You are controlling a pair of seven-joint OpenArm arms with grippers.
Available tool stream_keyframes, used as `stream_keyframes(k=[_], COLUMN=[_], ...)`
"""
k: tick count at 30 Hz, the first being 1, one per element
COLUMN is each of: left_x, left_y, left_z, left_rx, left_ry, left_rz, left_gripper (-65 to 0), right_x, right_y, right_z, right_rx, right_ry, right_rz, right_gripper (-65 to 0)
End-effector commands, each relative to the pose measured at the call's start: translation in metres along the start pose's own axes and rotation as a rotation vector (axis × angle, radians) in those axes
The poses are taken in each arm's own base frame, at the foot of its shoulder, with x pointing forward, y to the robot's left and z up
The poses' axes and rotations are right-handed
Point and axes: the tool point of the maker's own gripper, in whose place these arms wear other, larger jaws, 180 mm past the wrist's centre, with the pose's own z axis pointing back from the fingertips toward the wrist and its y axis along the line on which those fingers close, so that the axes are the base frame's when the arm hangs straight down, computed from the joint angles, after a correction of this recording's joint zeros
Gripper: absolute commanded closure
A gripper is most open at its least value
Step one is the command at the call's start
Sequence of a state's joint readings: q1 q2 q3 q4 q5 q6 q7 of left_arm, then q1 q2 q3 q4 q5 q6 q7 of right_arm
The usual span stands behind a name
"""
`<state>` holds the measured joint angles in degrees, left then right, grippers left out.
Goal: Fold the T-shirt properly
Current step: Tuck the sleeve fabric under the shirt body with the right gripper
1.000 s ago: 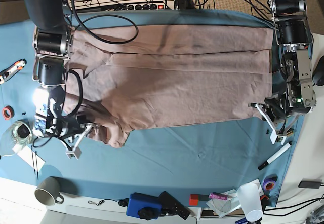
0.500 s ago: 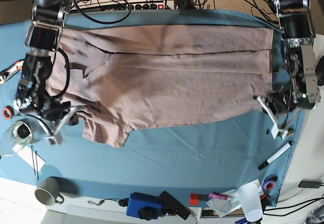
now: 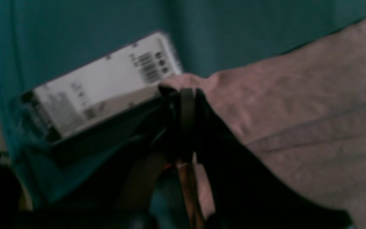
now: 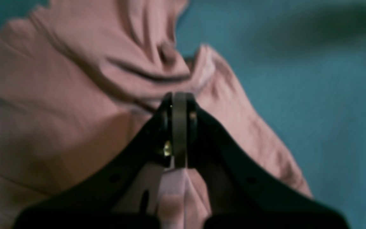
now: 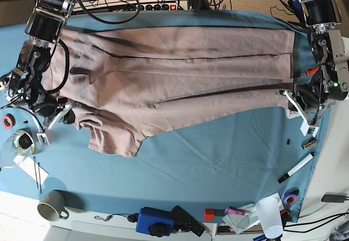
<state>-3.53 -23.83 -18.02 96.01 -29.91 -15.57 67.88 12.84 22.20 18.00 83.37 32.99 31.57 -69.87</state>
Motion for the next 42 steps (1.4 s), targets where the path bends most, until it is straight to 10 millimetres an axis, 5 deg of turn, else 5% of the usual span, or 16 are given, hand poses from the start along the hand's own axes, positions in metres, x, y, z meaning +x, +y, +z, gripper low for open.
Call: stream_keyframes(k=[1, 5, 10, 18, 26, 36, 42], left_x=[0.016, 0.016, 0.018, 0.019, 0.021, 0.021, 0.021], left_y=[0.003, 0.003, 0.002, 0.002, 0.002, 0.002, 0.002], left_z=[0.008, 0.008, 0.008, 0.008, 0.008, 0.008, 0.008], left_rx=[0.002, 0.002, 0.002, 0.001, 0.001, 0.001, 0.001], left_ry=[-0.05, -0.051, -0.059, -0.068, -0.077, -0.076, -0.077], left_rz=[-0.024, -0.027, -0.027, -0.028, -0.028, -0.028, -0.028], left_gripper=[0.0, 0.0, 0.0, 0.0, 0.0, 0.0, 0.0], right_x=[0.022, 0.03, 0.053, 0.081, 0.052, 0.029, 0.018], right_y=[-0.006, -0.007, -0.027, -0.034, -0.013, 0.046, 0.041], right_z=[0.01, 0.012, 0.008, -0.055, -0.104, -0.13, -0.128], right_rx=[-0.018, -0.023, -0.124, -0.101, -0.102, 0.015, -0.014], right_ry=[-0.059, -0.076, -0.142, -0.064, 0.114, 0.2, 0.261], right_rz=[0.033, 0.045, 0.03, 0.006, 0.002, 0.007, -0.01], right_gripper=[0.0, -15.7, -16.3, -16.3, -16.3, -16.1, 0.0])
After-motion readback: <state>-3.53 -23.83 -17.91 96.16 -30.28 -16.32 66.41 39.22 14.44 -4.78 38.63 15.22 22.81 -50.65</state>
